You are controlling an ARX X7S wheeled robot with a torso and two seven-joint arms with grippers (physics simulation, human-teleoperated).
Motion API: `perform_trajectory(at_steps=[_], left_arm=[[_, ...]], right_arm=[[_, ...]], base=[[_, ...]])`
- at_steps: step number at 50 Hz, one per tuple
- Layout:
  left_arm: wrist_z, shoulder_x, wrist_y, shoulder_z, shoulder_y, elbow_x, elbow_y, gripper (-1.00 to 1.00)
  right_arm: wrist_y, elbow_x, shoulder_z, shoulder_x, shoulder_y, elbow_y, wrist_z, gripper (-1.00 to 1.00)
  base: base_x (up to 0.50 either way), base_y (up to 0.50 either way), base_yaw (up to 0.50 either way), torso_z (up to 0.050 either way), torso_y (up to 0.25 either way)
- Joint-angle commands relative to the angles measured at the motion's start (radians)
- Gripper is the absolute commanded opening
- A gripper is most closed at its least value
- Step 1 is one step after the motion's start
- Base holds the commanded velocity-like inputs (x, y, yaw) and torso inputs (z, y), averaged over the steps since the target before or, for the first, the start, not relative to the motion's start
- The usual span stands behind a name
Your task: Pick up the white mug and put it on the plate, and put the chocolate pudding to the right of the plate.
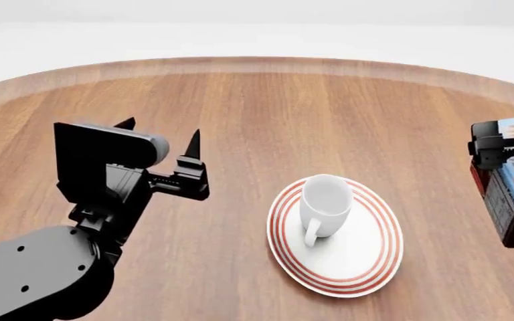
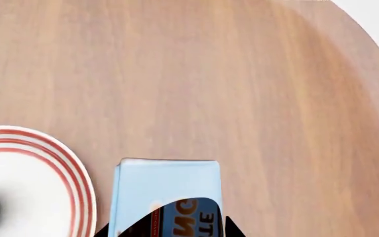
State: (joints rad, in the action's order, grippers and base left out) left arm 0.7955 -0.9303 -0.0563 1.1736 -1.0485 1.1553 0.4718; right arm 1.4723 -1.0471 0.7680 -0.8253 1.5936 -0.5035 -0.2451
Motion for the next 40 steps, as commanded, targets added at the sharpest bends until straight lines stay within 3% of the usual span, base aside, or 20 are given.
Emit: perform_trajectory(at_steps=[1, 16, 40], left_arm=[[0.0, 0.002, 0.003, 0.0, 0.008, -0.004, -0.001, 1.0], [-0.002, 0.003, 0.002, 0.001, 0.015, -0.009, -0.001, 1.0], [-0.005, 0.013, -0.003, 0.001, 0.02, -0.011, -0.004, 1.0]], right_arm=[[-0.021, -0.021, 0.004, -0.031, -0.057, 0.018, 0.01, -1.0], [-0.09, -0.159, -0.118, -0.1, -0.218, 0.062, -0.016, -1.0], [-0.111, -0.173, -0.11, -0.13, -0.274, 0.073, -0.027, -1.0]], base=[[0.0, 0.0, 0.0, 0.0, 0.0], [0.0, 0.0, 0.0, 0.0, 0.0], [0.0, 0.0, 0.0, 0.0, 0.0]])
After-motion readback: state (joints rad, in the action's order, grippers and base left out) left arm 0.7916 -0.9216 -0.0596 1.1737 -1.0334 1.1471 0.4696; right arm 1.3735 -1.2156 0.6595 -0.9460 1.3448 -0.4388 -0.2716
